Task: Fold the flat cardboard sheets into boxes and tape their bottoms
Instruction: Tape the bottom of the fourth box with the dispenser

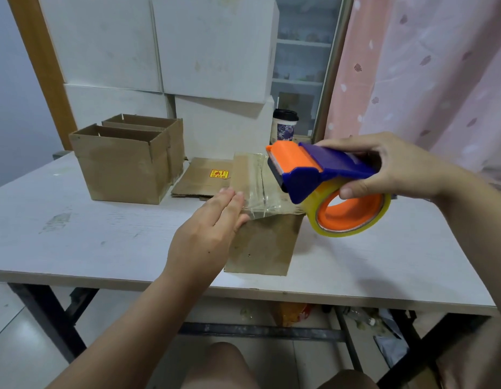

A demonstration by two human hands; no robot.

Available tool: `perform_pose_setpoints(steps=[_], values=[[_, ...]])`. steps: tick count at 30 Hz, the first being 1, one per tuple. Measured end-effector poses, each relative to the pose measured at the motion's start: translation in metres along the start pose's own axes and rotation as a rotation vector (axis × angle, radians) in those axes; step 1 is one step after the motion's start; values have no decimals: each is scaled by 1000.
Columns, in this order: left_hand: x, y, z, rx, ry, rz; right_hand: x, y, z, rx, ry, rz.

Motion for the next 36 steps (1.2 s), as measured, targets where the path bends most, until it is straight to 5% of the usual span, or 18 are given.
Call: perform_pose_setpoints(steps=[14,36], values=[[-2,-4,-1,41,62,2,-28,-26,-15,-218,-3,367],[0,1,2,55,-12,72,-56,-42,-25,-330,28,492]])
Point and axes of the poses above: each hand's wrist, its own z-axis towards the middle knuckle, its own y-axis out of the back of the hand, x = y × z, the point moved 1 cm from there along z, towards the middle knuckle, and after that the axes turned 10 degrees about x, right-handed, at the moved point
